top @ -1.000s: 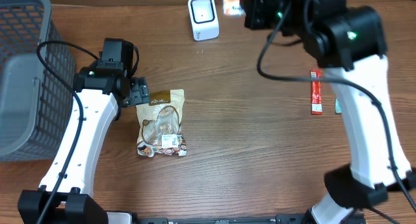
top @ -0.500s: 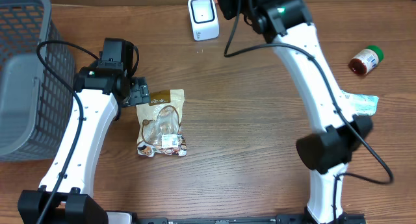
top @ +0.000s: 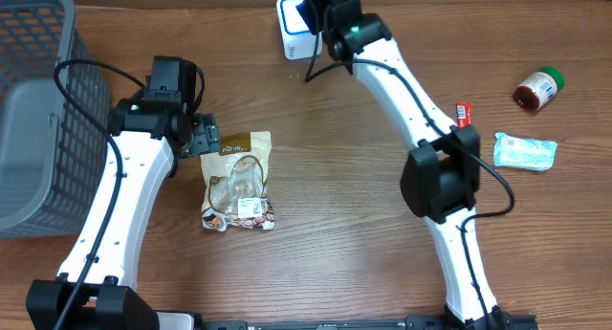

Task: Scan the item barcode
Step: 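Hold the orange packet in front of the scanner, then carry the orange packet right and release it near the red stick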

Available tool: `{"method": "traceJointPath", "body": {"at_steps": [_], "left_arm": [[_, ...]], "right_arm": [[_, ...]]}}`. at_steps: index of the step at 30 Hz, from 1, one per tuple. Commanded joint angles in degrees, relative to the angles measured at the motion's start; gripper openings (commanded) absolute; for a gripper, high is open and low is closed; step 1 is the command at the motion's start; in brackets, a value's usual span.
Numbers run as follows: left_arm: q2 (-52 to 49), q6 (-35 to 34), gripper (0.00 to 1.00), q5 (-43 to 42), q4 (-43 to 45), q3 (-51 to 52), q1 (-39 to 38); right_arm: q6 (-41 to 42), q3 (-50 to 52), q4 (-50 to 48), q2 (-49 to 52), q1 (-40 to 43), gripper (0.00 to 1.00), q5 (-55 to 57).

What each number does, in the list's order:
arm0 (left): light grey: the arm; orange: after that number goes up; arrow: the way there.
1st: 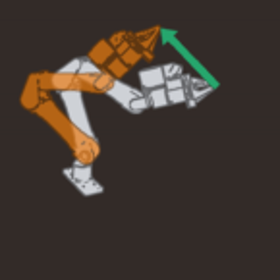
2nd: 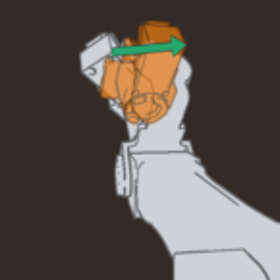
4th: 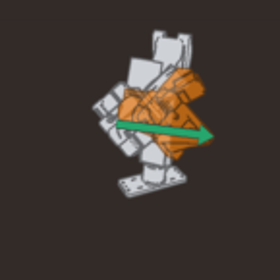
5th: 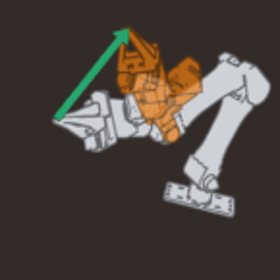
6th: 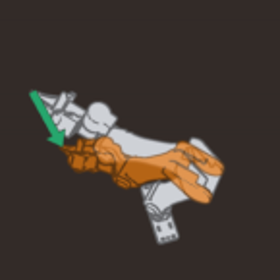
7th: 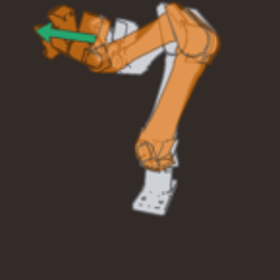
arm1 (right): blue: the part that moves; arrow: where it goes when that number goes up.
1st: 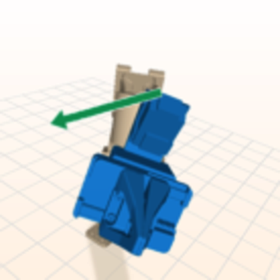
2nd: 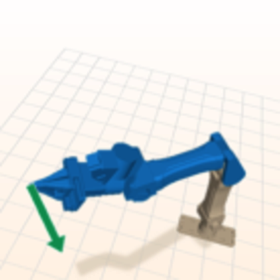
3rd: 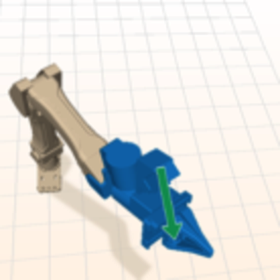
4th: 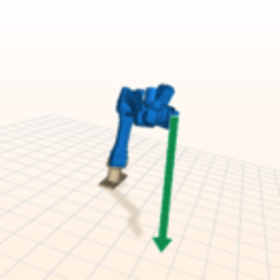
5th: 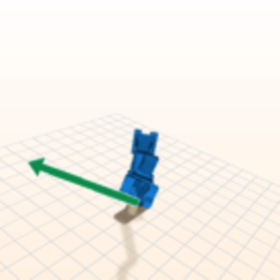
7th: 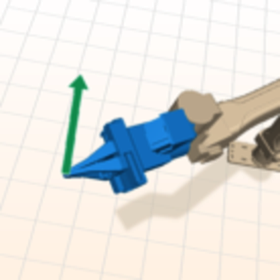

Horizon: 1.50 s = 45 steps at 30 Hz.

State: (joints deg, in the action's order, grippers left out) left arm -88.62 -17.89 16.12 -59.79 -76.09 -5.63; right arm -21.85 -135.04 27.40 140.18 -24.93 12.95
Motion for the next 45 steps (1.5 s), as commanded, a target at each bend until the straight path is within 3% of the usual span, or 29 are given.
{"method": "traceJointPath", "body": {"at_steps": [1, 12, 45], "left_arm": [[-0.2, 0.1, 1.0, 0.4, 0.1, -0.1, -0.1], [-0.2, 0.1, 1.0, 0.4, 0.1, -0.1, -0.1], [-0.2, 0.1, 1.0, 0.4, 0.1, -0.1, -0.1]], "right_arm": [[-6.2, -1.0, -4.9, 3.7, -2.3, 0.04, 5.3], [-23.1, -1.0, -13.8, 9.5, -5.0, 0.04, 14.1], [-21.7, -0.2, -11.9, 10.4, -4.6, 0.04, 17.5]]}}
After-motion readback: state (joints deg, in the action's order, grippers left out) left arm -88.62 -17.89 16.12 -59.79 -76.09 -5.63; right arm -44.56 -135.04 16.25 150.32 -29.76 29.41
